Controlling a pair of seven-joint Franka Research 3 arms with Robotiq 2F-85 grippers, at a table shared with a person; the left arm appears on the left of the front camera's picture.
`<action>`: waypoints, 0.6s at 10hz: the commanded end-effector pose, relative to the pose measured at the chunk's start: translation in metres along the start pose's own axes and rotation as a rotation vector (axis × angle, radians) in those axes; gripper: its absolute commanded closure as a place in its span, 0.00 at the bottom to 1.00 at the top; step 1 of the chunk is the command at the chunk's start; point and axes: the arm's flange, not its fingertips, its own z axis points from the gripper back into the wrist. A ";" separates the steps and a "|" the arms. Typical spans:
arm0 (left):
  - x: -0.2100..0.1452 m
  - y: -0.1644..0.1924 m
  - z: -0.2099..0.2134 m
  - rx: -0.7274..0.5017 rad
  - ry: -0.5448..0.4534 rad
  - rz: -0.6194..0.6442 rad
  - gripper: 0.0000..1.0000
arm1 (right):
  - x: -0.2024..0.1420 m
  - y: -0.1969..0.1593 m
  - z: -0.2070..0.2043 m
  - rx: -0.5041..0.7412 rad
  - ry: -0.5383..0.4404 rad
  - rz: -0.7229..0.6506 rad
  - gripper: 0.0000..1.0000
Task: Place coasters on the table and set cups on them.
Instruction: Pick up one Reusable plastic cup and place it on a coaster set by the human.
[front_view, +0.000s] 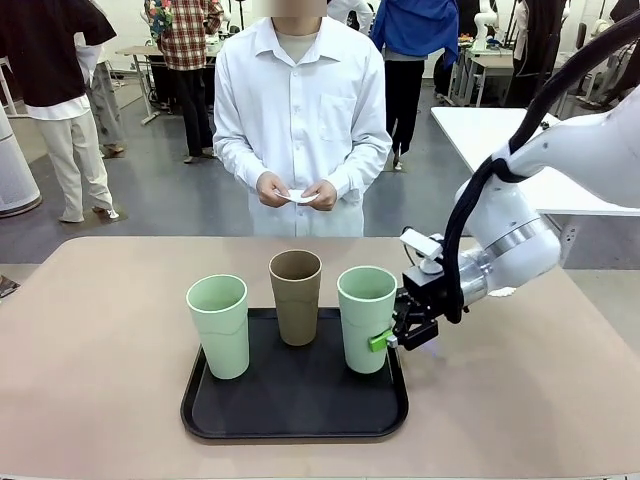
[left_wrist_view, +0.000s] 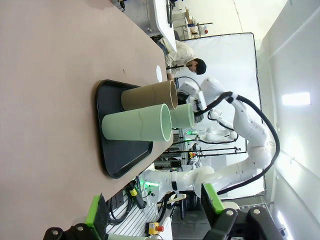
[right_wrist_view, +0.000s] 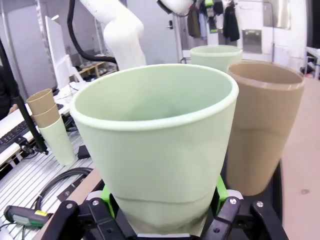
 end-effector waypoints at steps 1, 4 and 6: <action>0.000 -0.001 0.001 -0.019 -0.007 -0.012 0.00 | 0.066 0.041 0.028 -0.125 0.018 0.040 1.00; 0.000 -0.001 0.001 -0.019 -0.007 -0.012 0.00 | 0.151 0.064 0.069 -0.240 0.024 0.069 1.00; 0.000 -0.001 0.001 -0.019 -0.007 -0.012 0.00 | 0.173 0.065 0.083 -0.285 0.026 0.072 1.00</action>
